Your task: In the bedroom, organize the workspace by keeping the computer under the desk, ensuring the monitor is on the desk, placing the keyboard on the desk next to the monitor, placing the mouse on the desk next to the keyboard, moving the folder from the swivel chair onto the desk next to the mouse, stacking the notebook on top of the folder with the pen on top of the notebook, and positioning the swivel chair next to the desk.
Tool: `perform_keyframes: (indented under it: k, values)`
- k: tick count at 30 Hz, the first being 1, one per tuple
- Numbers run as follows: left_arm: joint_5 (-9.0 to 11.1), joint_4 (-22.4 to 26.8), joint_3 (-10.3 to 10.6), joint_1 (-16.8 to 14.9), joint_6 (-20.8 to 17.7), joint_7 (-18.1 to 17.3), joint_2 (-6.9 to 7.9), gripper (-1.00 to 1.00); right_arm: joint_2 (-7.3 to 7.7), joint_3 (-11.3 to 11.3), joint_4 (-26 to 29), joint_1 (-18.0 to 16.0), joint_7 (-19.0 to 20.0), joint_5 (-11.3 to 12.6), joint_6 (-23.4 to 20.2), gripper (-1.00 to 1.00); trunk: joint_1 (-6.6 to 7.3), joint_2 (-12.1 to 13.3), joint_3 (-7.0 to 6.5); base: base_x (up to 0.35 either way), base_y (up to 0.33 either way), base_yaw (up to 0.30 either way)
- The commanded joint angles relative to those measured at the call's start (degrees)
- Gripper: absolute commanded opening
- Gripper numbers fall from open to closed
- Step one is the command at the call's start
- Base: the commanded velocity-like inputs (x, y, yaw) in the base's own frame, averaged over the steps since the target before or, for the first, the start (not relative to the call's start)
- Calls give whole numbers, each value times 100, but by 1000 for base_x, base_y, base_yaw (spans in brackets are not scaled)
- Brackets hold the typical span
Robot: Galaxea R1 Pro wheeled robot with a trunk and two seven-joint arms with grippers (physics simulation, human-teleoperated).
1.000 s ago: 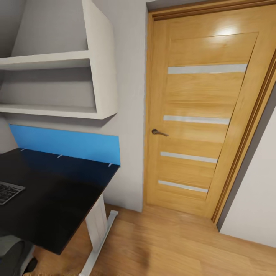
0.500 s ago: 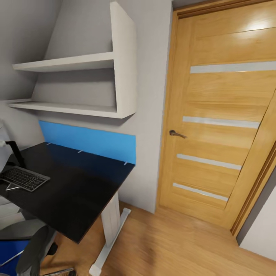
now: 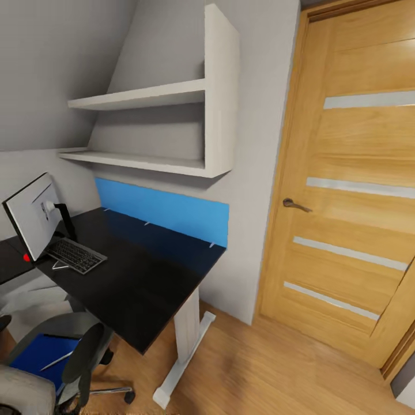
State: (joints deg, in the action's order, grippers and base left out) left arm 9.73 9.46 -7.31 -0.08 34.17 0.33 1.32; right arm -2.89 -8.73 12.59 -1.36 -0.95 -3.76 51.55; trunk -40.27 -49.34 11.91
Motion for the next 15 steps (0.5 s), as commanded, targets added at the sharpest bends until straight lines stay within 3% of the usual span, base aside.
perform_keyframes:
  k: [1,15]
  values:
    - [29,3,10,-1,11,3,0,100,-1,14,-3,-4,-10,-37,15,100,-1,-5,7,0,0,286]
    - [29,3,10,-1,11,6,0,100,-1,12,-2,-5,-10,-37,18,100,-1,-5,7,0,0,286]
